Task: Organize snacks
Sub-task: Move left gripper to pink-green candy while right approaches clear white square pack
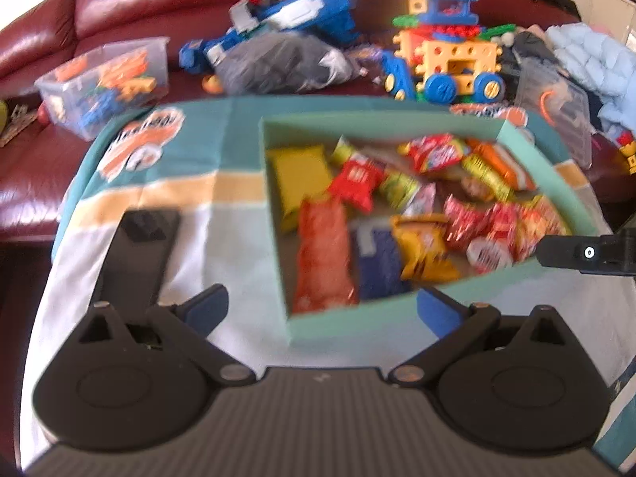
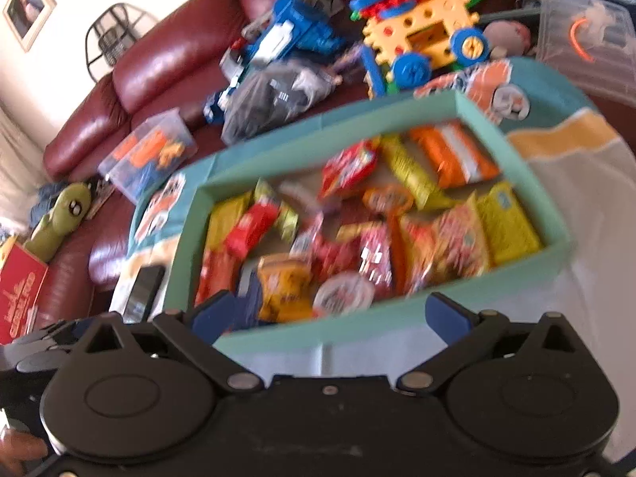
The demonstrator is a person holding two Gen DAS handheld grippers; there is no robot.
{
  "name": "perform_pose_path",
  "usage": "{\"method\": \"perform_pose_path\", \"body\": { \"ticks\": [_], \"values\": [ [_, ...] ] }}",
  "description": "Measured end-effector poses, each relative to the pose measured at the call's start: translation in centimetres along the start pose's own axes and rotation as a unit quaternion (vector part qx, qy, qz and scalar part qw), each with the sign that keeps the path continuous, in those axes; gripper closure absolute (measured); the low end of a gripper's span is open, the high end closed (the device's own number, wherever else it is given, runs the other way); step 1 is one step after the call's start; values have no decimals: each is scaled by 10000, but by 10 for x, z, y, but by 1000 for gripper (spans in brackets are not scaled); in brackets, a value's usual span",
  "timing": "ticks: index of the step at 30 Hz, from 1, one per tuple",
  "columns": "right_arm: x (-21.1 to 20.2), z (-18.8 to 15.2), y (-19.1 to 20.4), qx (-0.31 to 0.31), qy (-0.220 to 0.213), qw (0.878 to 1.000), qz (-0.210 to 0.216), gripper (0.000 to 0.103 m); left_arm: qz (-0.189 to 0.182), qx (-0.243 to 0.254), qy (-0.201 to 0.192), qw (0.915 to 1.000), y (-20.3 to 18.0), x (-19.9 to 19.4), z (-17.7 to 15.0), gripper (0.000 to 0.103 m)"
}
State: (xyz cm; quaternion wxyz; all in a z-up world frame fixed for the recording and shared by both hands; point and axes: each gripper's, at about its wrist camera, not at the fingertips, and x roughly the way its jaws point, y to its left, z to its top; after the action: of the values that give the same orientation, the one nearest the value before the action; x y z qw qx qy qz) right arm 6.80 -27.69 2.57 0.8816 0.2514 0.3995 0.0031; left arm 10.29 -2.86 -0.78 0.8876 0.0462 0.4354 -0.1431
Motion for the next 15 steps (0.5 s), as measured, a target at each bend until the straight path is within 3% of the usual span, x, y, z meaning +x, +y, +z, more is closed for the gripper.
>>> {"method": "perform_pose_path", "body": {
  "ticks": [6,11,15],
  "values": [
    [8,-31,8,106,389,9991,117,0,95,95,240,9996,13,3,-37,0],
    [13,-52,11,112,687,9974,174,0,207,926,308,9950,11,10,-58,0],
    [18,-63,13,188,900,9954,262,0,60,1578,371,9868,8,14,-70,0]
  ]
}}
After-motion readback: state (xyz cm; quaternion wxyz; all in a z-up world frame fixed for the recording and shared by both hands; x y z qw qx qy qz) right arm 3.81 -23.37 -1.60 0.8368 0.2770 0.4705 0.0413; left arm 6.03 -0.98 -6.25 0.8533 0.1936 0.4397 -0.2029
